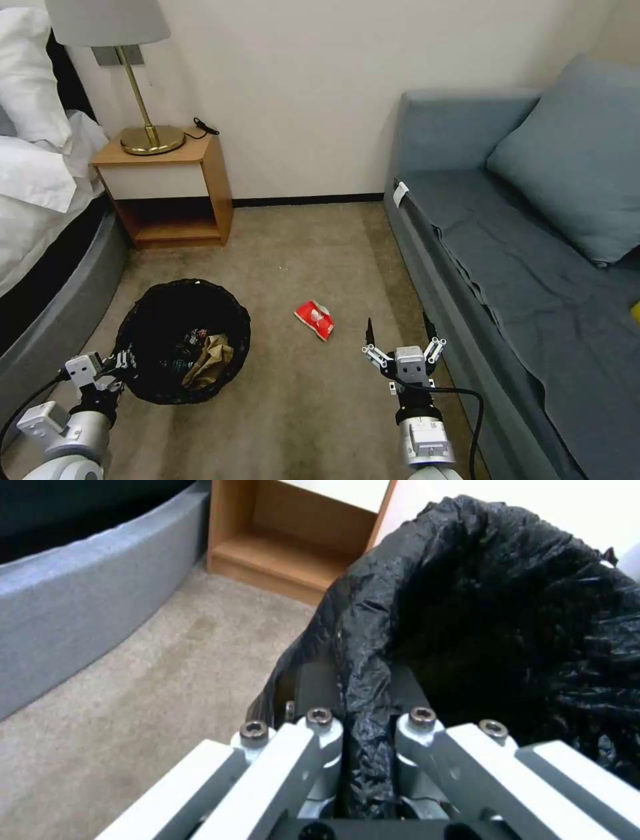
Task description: Pick up the trash bin, then pick up the garbage on the floor and place it into the trash bin.
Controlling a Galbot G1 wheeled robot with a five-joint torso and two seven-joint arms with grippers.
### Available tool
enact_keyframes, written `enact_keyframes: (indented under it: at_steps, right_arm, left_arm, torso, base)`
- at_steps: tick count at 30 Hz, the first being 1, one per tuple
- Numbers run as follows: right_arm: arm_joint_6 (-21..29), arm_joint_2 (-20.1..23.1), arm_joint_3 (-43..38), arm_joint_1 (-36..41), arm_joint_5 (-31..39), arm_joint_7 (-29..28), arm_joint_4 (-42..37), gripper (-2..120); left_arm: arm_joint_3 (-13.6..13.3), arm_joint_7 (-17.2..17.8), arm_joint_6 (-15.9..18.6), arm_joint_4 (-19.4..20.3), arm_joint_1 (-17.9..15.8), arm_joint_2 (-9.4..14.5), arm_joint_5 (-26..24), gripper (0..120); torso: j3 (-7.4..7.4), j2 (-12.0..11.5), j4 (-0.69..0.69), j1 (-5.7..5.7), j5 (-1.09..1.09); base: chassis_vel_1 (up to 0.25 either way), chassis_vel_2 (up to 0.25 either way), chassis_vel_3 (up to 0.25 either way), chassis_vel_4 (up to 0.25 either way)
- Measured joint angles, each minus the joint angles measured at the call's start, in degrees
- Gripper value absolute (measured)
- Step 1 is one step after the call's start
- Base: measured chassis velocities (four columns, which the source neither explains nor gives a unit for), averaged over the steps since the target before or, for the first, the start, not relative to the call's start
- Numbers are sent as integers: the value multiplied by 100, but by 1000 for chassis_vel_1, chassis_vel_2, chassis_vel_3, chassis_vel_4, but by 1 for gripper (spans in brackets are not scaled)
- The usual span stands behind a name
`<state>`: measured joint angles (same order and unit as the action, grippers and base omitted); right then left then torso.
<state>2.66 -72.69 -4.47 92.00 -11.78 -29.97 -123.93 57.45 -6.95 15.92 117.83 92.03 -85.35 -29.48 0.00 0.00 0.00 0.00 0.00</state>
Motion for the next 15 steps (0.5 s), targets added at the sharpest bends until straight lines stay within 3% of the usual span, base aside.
enact_keyframes:
  at_steps: [15]
  right_arm:
    - [-22,-8,52,-28,10,19,78,100]
  left_arm:
    - [7,3,5,-1,-29,21,-7,4]
  torso:
    - [0,0,0,0,0]
  base:
    - [-105,108,107,-113]
